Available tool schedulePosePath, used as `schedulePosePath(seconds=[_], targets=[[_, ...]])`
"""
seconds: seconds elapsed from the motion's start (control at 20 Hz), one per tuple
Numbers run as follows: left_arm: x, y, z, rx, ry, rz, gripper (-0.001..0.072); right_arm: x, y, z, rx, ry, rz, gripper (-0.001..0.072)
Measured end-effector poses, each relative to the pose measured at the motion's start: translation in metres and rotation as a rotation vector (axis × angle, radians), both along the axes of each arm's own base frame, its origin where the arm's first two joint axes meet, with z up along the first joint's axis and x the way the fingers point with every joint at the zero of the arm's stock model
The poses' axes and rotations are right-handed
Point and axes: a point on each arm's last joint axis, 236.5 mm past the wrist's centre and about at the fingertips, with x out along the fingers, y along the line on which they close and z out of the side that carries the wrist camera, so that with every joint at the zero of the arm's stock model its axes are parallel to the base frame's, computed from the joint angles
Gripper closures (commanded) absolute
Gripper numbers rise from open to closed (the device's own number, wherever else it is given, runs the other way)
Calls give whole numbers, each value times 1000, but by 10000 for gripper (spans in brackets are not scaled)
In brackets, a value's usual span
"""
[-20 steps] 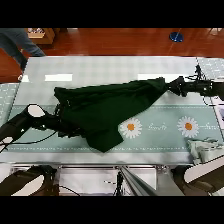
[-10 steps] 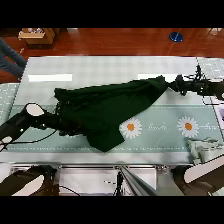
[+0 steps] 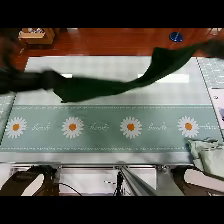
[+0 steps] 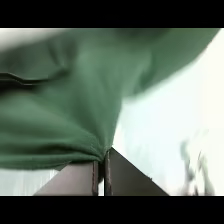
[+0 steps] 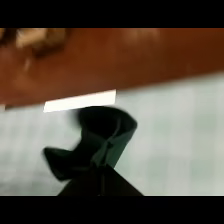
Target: Fold the shirts.
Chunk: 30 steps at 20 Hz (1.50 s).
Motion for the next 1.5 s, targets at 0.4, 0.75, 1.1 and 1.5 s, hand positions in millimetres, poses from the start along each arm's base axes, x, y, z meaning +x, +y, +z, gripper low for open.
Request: schedulePosePath(seconds=[0.4,0.75,1.1,1.5], targets=[[-94,67,279,150,-770,267,676,-165,41,299,-242,-608,-181,693],[-191,77,311,312,-859,378,677,-313,52,357,-426,-709,-419,692],[-233,74,255,379,-642,355,678,-361,26,259,-563,-270,-498,692],[-163,95,152,433,-226,252,677,-298,7,178,-520,93,-346,692]])
